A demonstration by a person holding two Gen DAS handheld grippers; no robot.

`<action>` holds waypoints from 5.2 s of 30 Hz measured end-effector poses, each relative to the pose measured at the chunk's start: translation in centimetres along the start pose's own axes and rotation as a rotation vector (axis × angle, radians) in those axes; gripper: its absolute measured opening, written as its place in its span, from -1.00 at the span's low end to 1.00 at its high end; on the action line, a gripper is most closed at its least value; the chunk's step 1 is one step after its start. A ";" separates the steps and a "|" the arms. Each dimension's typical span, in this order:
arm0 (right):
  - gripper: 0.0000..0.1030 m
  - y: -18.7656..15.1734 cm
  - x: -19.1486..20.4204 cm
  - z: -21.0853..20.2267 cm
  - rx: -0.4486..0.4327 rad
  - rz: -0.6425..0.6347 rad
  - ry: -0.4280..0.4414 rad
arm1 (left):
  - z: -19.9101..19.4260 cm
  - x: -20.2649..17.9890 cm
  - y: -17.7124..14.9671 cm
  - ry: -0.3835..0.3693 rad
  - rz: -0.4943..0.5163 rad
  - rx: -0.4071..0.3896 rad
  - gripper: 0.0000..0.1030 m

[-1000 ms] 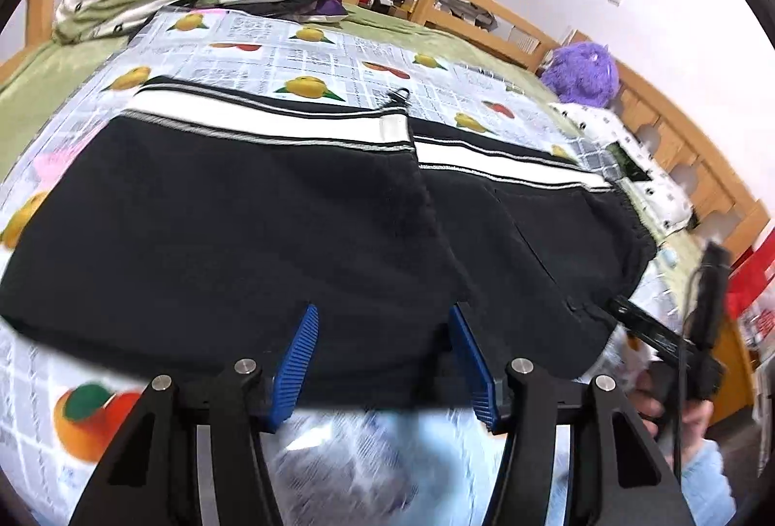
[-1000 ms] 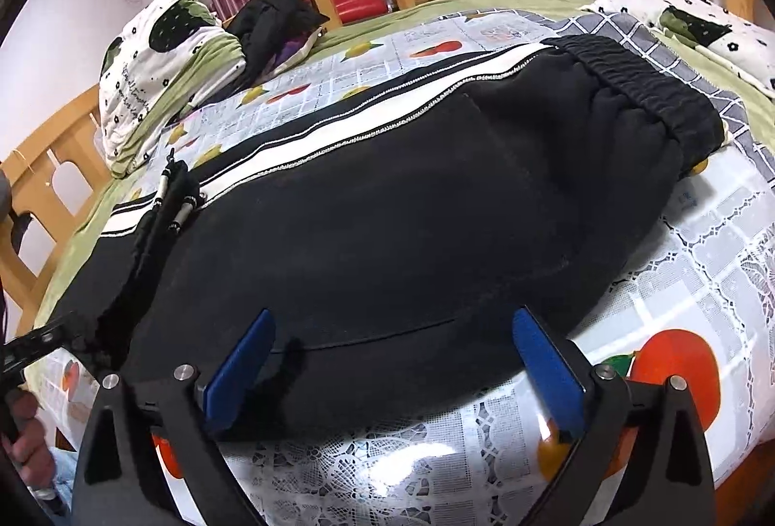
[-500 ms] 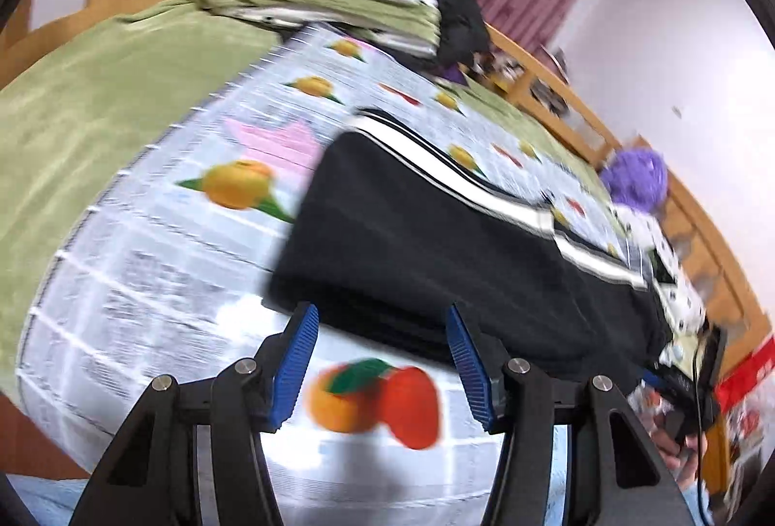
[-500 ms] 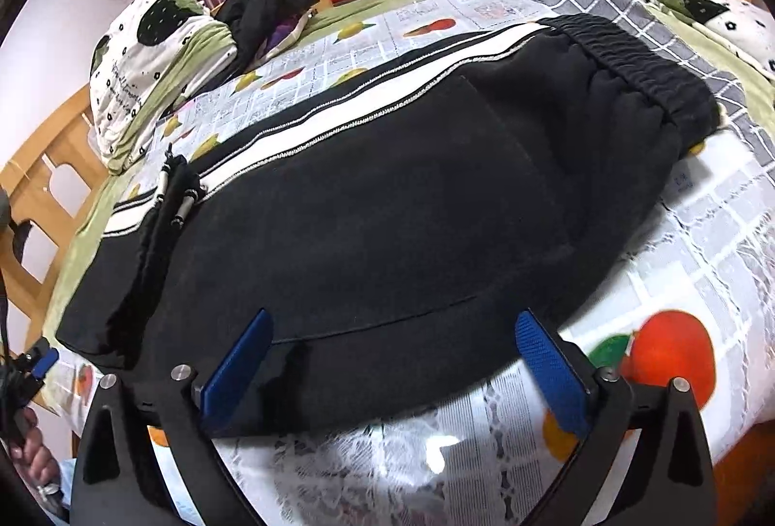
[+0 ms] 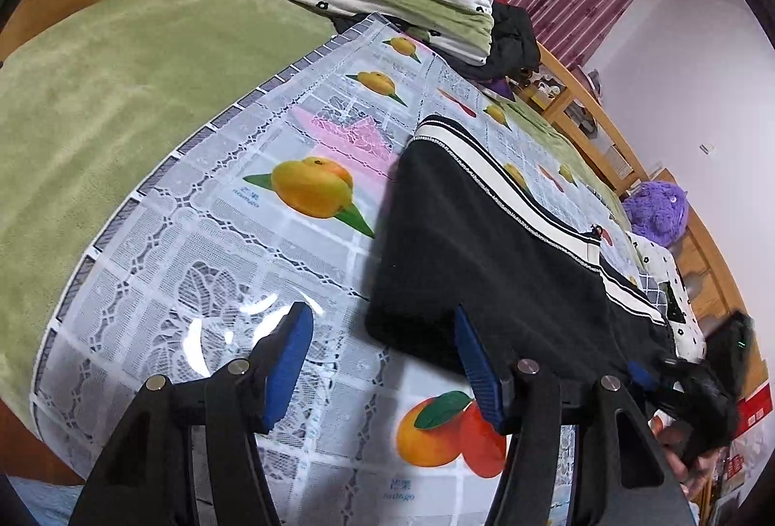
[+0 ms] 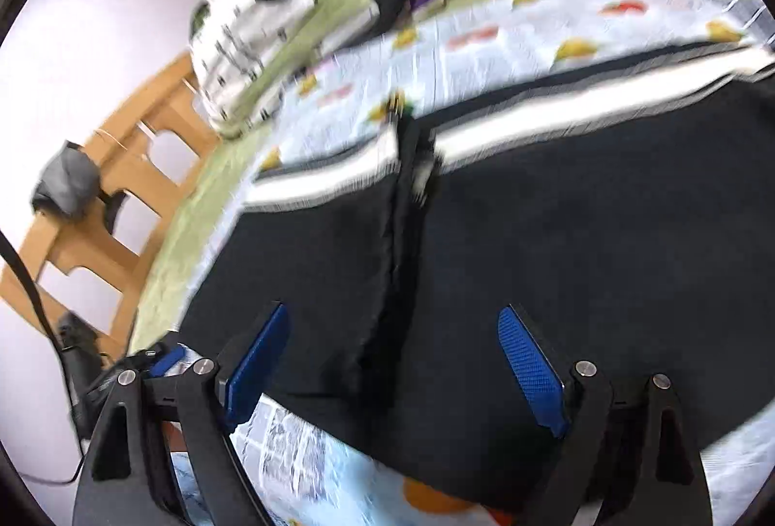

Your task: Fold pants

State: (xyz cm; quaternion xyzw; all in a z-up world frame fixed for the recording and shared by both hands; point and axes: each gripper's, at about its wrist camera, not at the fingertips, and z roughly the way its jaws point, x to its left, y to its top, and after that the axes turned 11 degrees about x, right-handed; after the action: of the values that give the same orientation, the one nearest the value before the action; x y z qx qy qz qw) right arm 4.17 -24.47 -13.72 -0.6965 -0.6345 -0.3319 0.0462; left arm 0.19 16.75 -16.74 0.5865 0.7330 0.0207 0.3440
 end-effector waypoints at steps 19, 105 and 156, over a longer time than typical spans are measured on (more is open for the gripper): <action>-0.90 0.5 1.0 0.4 -0.047 -0.013 -0.101 | -0.1 0.6 -0.3 -0.055 0.024 0.039 0.13; 0.09 -3.8 -18.6 -15.0 -0.227 0.167 0.145 | 4.1 -32.6 -5.7 -0.305 0.581 0.194 0.14; -0.66 -0.2 -23.6 -16.9 -0.247 0.144 -0.248 | 10.8 -30.6 -10.8 0.106 0.662 0.145 -0.65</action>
State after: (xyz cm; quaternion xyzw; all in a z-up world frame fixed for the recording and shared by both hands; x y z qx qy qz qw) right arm -2.24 -52.76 -12.97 -0.7759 -0.5385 -0.3147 -0.0946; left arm -0.93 -17.43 -14.97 0.8136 0.5193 0.1097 0.2373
